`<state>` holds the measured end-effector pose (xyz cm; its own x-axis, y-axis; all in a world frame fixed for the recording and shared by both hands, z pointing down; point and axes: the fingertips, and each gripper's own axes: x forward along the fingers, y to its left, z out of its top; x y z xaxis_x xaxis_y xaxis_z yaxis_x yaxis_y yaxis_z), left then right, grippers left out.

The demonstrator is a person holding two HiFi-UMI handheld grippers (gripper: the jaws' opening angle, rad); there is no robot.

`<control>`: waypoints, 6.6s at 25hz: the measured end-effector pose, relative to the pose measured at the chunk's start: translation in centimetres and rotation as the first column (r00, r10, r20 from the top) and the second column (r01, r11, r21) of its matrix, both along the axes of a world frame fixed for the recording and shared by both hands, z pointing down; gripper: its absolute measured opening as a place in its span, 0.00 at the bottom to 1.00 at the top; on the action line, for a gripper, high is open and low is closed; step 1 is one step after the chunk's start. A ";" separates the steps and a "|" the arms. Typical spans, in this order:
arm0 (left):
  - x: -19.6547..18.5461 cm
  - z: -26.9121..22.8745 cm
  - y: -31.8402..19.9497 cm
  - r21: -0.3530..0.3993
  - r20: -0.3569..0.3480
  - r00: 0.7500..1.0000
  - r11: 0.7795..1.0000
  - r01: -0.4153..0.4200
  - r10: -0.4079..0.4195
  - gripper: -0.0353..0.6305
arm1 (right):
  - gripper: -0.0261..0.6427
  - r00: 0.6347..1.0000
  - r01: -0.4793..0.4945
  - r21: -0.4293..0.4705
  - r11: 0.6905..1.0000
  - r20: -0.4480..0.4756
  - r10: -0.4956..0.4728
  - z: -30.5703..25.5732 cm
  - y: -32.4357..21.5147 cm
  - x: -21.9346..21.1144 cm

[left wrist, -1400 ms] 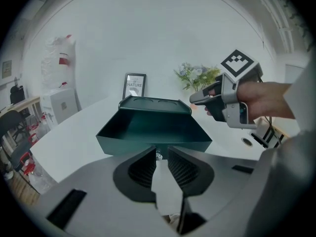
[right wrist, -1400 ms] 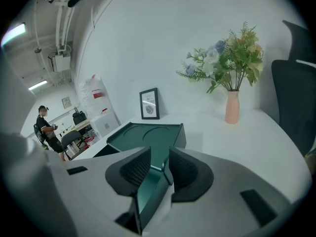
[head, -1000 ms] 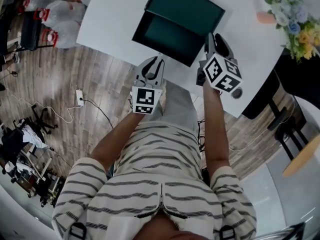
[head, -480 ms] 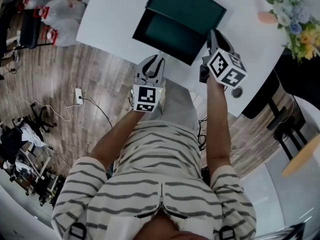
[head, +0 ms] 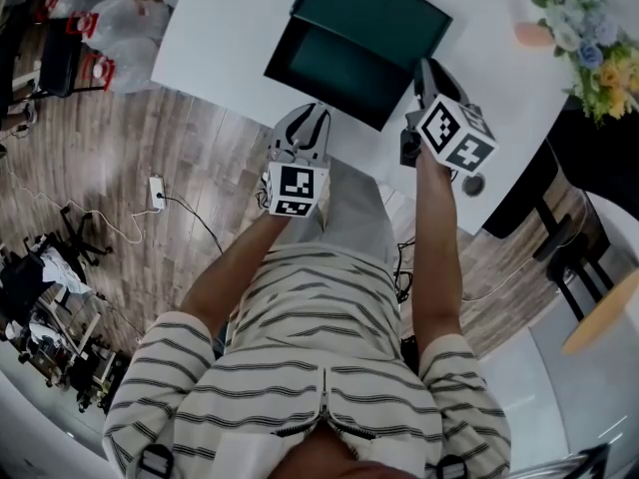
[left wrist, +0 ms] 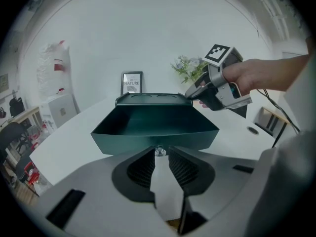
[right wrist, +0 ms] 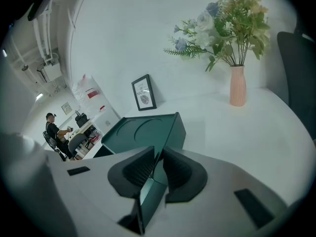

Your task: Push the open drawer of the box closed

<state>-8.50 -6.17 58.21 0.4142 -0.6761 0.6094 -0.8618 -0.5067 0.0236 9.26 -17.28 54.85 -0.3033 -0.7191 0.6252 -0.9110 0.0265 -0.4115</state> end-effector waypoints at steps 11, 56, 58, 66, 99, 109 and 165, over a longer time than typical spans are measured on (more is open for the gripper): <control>0.3 1.1 -0.9 0.021 0.025 0.999 0.999 -0.027 0.026 0.17 | 0.14 1.000 0.012 0.006 1.000 -0.016 -0.012 -0.3 -0.1 0.0; 1.1 0.1 -3.1 0.031 0.056 0.998 0.999 -0.044 0.042 0.15 | 0.15 0.996 0.063 -0.054 0.997 -0.054 -0.066 0.2 0.1 -0.3; 1.1 0.3 -3.0 0.026 0.056 0.998 0.999 -0.042 0.041 0.15 | 0.15 0.996 0.067 -0.055 0.996 -0.054 -0.069 0.2 0.1 -0.4; 1.4 -0.1 -3.5 0.044 0.048 0.998 0.998 -0.038 0.036 0.15 | 0.15 0.995 0.074 -0.053 0.996 -0.064 -0.077 0.0 0.1 -0.3; 2.5 0.4 -6.1 0.016 0.040 0.999 1.000 0.002 -0.003 0.15 | 0.16 0.994 0.097 -0.055 0.994 -0.049 -0.099 0.3 0.0 -0.4; 3.0 0.4 -7.0 0.013 0.036 0.999 1.000 0.006 -0.006 0.15 | 0.16 0.993 0.099 -0.056 0.993 -0.057 -0.103 0.2 0.1 -0.5; 4.7 0.4 -11.4 0.016 0.014 1.000 1.000 0.004 -0.004 0.15 | 0.16 0.991 0.121 -0.049 0.991 -0.047 -0.123 0.1 0.0 -0.6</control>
